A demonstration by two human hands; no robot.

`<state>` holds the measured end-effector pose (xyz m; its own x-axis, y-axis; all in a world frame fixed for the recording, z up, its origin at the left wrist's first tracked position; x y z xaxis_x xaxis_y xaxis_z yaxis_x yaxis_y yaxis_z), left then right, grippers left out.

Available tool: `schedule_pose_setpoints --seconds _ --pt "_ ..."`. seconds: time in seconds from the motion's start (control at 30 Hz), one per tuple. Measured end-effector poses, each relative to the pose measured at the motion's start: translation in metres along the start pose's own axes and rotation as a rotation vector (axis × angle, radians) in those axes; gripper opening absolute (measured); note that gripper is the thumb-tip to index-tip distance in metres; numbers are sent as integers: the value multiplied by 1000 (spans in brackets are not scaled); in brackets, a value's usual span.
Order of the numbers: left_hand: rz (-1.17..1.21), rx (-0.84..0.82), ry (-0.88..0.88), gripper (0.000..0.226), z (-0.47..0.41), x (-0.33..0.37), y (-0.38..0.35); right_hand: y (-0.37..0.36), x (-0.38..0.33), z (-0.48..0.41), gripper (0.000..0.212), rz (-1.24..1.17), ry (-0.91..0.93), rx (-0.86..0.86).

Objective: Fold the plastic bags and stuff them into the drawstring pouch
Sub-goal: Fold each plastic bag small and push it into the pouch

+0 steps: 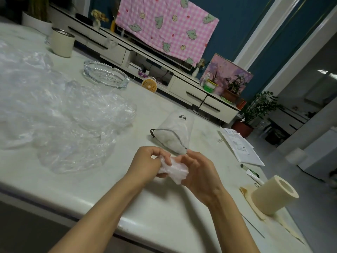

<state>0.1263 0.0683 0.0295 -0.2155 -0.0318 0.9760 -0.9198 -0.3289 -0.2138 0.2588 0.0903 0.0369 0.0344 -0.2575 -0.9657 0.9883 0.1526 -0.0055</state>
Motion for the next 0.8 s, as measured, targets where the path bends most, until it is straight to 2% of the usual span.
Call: schedule_pose_setpoints --seconds 0.17,0.2,0.27,0.33,0.43,0.5,0.57,0.67,0.8 --pt "-156 -58 -90 57 -2 -2 -8 2 9 -8 34 127 -86 -150" --pt "-175 -54 -87 51 -3 -3 -9 4 9 -8 34 136 -76 -157" --pt "-192 -65 -60 24 -5 -3 -11 6 8 -13 36 169 -37 -130" --pt "-164 -63 -18 14 -9 -3 -10 10 9 -20 38 208 22 -57" --pt "-121 2 42 19 -16 -13 -3 10 9 -21 37 229 87 -6" --pt "-208 19 -14 19 -16 -16 0 7 9 -18 37 238 107 -18" --pt "-228 33 -47 29 -15 -14 -1 8 8 -15 28 301 128 -11" --pt "-169 80 -54 31 -15 -7 2 10 6 -13 13 420 127 -29" --pt "-114 82 -28 31 -16 -7 0 7 5 -10 19 405 148 -93"
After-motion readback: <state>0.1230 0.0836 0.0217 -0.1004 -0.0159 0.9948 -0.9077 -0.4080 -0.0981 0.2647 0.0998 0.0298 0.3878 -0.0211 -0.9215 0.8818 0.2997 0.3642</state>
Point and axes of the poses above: each hand's wrist, its own z-axis away from the middle knuckle, its own y-axis out of the back of the hand, x = y × z, the point moved 6 cm from there along -z, towards the middle knuckle, and after that the axes turned 13 degrees about x, right-handed, at the moved point
